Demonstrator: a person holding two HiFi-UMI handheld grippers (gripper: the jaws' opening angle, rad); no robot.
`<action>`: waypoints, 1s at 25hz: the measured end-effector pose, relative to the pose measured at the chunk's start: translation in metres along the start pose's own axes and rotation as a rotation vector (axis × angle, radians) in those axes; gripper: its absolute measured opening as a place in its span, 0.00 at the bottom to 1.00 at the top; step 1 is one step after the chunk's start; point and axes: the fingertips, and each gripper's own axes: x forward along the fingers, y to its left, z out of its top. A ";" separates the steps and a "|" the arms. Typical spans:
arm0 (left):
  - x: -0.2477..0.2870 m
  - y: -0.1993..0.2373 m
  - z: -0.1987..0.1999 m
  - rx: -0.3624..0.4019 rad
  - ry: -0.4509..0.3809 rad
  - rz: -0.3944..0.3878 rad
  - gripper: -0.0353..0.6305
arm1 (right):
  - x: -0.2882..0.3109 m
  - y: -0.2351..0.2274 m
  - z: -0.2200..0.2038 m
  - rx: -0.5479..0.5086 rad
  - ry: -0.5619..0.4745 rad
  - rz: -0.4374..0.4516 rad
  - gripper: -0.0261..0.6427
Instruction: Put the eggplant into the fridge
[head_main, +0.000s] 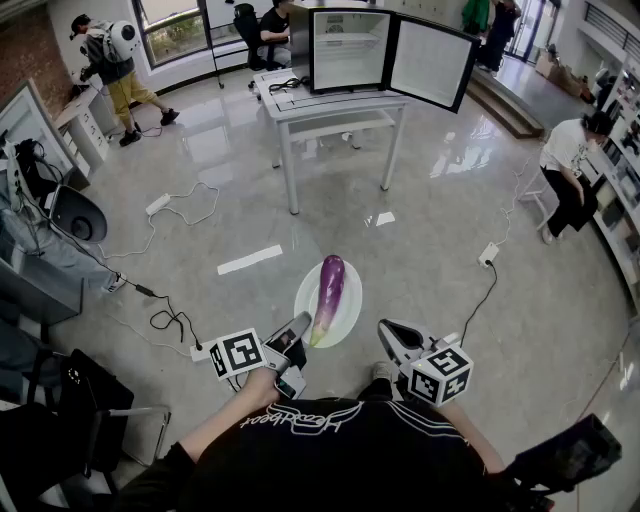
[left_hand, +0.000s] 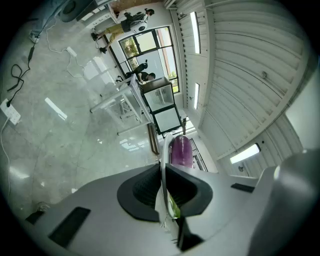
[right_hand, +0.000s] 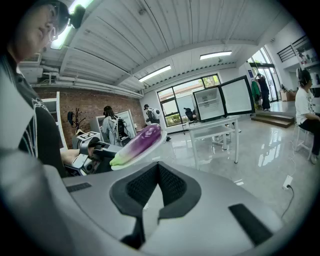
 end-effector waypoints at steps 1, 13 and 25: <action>0.001 0.001 0.001 -0.002 -0.001 -0.001 0.10 | 0.001 -0.001 0.000 0.000 0.000 0.000 0.05; 0.005 -0.009 0.002 -0.001 -0.001 -0.022 0.10 | -0.002 -0.004 0.009 -0.011 -0.018 -0.012 0.05; -0.004 -0.017 0.001 0.004 -0.006 -0.036 0.10 | 0.000 0.004 0.019 0.007 -0.057 0.013 0.05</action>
